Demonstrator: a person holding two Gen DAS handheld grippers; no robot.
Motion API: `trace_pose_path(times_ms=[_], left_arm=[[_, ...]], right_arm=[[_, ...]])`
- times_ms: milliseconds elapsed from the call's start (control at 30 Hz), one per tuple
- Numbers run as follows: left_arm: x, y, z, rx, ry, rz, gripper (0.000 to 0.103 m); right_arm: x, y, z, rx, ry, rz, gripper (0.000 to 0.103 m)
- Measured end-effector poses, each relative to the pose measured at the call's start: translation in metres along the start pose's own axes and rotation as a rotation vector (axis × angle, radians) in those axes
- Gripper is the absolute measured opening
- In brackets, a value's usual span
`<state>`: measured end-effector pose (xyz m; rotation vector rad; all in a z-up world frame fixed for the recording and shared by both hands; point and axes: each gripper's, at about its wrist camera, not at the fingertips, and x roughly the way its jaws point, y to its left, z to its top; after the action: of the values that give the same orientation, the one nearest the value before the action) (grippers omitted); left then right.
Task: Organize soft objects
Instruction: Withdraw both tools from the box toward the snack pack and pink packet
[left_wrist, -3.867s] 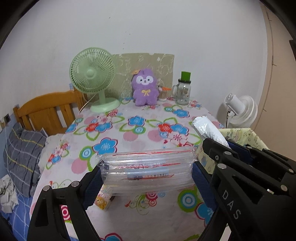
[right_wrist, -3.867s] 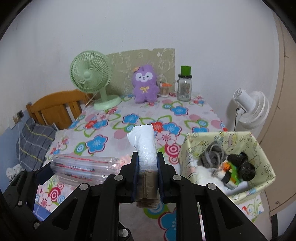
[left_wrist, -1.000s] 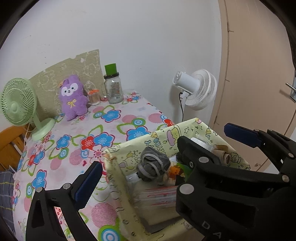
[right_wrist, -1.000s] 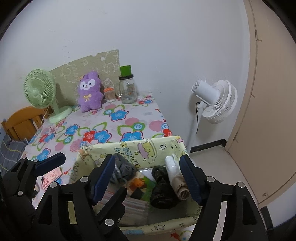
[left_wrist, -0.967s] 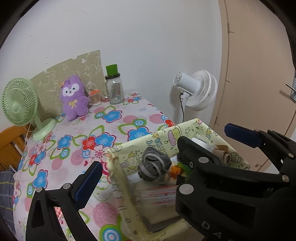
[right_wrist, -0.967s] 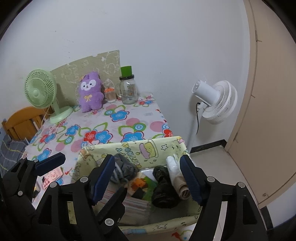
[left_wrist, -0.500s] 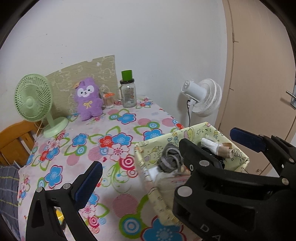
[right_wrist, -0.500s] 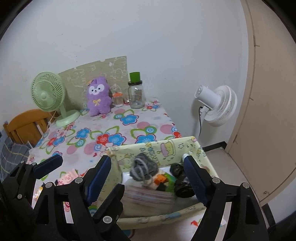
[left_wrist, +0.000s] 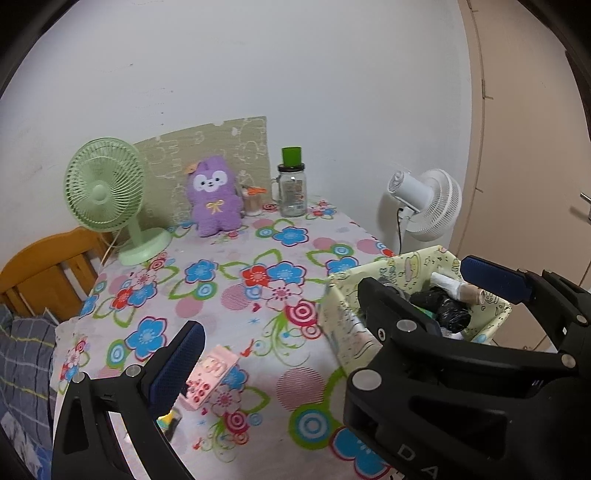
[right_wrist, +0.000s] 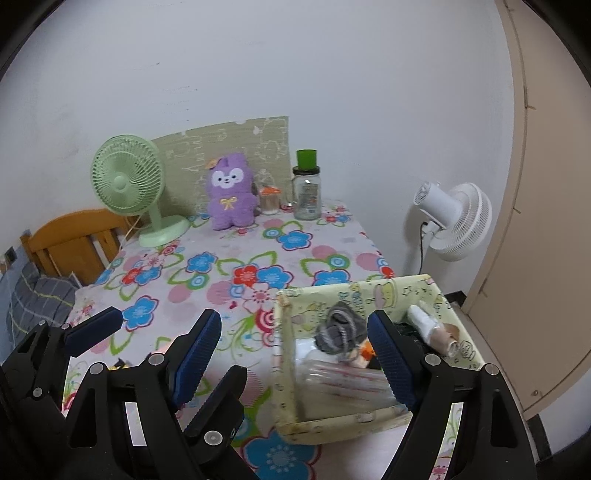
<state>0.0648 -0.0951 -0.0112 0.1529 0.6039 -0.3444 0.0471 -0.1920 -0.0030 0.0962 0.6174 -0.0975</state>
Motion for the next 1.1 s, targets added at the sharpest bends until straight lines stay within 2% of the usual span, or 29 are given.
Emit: trace_pose_path(times_ms=[467,1100], left_arm=[[-0.017,0.038,-0.020,-0.039,-0.012,0.060,0.103],[-0.001,0.095,-0.047,-0.099,0.028,0.103,0.103]], right_arm=[[-0.003,0.045,-0.010,-0.041,0.006,0.061,0.085],[0.030,0.100,-0.026,-0.061,0.028,0.136,0.085]])
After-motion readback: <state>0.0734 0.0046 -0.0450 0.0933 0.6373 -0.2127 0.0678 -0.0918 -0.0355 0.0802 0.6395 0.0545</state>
